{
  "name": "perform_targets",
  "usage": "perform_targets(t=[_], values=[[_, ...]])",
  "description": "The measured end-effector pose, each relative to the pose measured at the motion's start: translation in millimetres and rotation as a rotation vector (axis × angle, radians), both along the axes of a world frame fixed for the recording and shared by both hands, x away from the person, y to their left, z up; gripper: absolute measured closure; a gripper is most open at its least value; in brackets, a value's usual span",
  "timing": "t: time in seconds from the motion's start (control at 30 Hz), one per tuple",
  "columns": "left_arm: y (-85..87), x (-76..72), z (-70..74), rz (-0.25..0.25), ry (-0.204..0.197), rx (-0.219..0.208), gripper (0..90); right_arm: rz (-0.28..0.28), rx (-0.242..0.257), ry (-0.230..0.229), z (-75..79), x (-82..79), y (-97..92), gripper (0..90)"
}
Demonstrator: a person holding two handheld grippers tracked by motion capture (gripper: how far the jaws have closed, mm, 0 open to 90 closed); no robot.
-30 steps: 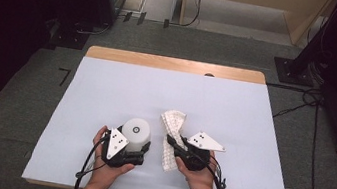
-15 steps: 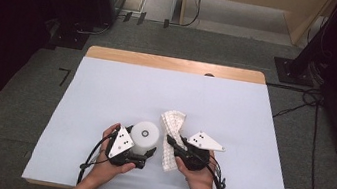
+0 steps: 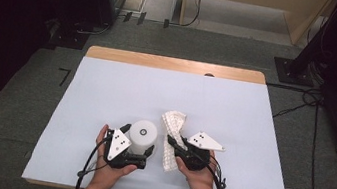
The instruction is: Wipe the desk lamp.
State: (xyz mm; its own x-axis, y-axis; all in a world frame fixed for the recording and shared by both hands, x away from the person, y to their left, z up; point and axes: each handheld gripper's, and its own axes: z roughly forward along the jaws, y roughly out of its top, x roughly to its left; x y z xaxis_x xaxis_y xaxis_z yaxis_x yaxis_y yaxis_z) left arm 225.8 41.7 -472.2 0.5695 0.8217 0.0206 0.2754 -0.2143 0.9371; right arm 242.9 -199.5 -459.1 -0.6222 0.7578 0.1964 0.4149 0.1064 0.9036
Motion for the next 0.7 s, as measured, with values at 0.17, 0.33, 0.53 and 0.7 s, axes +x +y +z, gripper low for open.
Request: perform_targets(t=[0.17,0.33,0.53,0.7], values=[[-17.8,-2.3,-9.2,0.109,0.031,0.08,0.0,0.001,-0.003,0.005,-1.2,0.4,0.2,74.6],[-16.4,-2.8,-6.5,0.1,0.024,0.063,6.8,0.01,-0.027,0.003,-3.9,0.1,4.1,74.6],[1.9,7.7,2.4,-0.036,0.031,0.033,8.7,0.022,-0.039,0.012,-5.4,0.3,6.5,74.6],[20.9,13.9,15.0,-0.178,0.006,-0.034,8.7,0.042,-0.052,0.033,-10.2,1.0,10.9,74.5]])
